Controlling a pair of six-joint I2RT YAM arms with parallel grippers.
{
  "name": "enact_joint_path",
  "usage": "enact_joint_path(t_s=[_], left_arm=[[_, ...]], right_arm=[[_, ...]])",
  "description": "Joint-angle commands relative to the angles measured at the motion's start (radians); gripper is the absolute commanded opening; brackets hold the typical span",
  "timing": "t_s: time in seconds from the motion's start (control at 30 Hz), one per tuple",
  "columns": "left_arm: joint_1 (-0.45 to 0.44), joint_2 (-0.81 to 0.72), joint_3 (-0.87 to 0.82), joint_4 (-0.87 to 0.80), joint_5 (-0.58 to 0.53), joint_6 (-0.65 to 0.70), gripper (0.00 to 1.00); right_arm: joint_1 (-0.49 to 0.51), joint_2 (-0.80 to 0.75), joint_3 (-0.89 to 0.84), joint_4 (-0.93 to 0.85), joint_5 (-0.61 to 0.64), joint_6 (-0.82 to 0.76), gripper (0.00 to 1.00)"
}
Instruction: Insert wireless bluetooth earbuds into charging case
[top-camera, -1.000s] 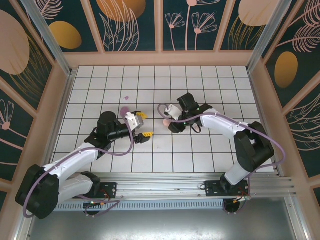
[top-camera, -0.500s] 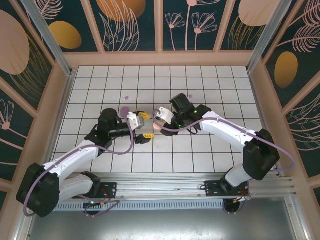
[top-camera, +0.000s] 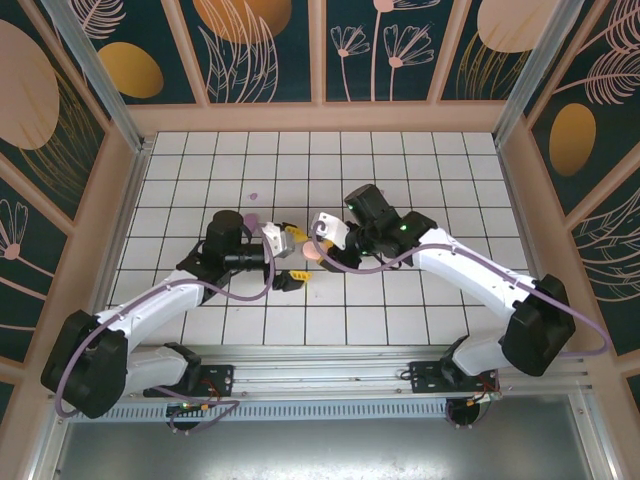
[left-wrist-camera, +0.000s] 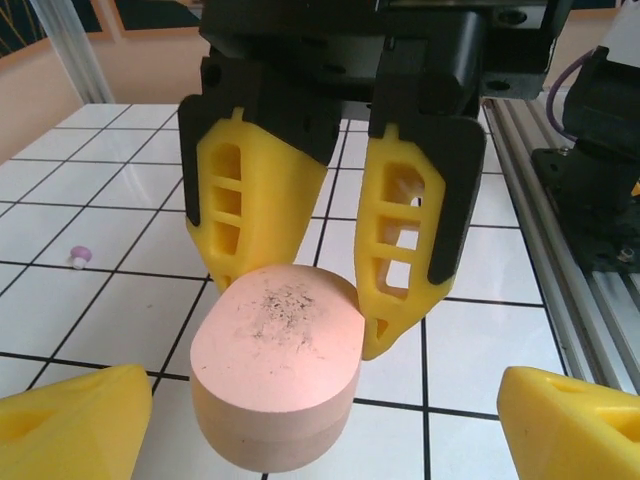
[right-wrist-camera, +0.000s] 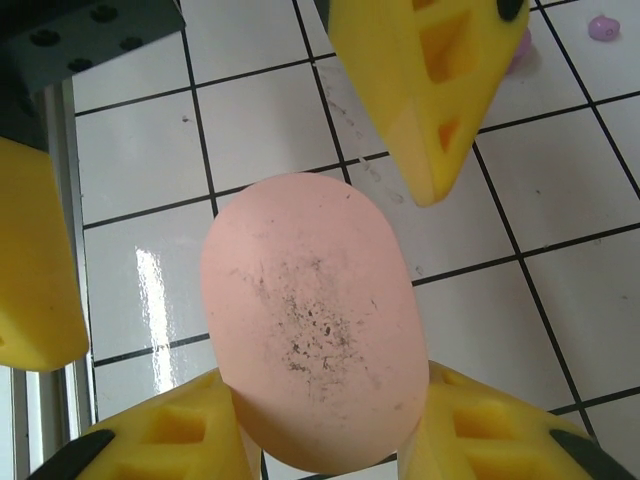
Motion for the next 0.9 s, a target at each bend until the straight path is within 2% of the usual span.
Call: enact_joint_path(t_s=[0.0,0.27,0.53,0.87], left_arm=[[-0.004,0.019,0.024,0.017,0.061,0.009,0.85],[-0.004,0.043,0.04,0.01,0.105,0.009,0.72],[-0.003,0.012,0.032,0.023,0.057,0.008,0.7],[-0.002,0.003,0.029,0.01,0.06,0.011,0.48]], right_arm=[[0.011,-0.048,0.009,-0.004,-0.04,-0.013,0.15],[0.018,-0.059,0.007,-0.01,-0.026,-0.01,0.15],[0.032,-0.054,0.012,-0.034,-0.019,-0.009,0.15],[0.038,-0.046,0.025,-0.05,-0.029,-0.001,0.15]])
